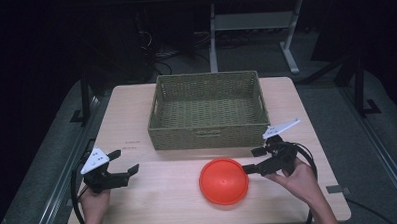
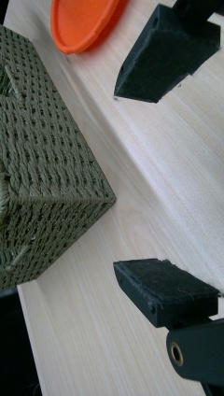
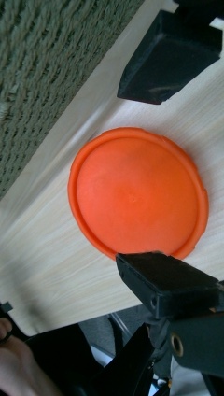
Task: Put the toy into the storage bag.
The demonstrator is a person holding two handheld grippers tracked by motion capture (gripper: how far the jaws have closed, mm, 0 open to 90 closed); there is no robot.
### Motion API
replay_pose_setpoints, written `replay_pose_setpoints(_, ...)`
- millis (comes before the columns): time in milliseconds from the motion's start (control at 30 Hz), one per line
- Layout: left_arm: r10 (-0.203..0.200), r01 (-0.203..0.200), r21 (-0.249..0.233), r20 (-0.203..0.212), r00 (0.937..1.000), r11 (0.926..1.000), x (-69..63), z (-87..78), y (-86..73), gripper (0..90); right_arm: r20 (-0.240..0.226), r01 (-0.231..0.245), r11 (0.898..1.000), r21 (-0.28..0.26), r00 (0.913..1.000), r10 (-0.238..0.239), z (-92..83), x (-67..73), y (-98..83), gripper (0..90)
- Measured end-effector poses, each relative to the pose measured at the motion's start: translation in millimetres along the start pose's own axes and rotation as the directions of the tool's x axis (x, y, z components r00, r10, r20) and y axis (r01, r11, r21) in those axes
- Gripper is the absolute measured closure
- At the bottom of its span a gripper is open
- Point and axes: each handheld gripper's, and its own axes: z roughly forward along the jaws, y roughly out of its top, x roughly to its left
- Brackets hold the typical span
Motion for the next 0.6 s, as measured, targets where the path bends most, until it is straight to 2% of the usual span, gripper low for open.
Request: replay_pose_setpoints(600, 0.011, -0.011, 0.006, -0.003, 0.9999, 0.9999, -0.8, 1.4, 0.2, 13.1, 0.005, -0.032, 0.994, 0.107, 0.9995, 0.032, 38.0, -18.2, -4.2, 28.7)
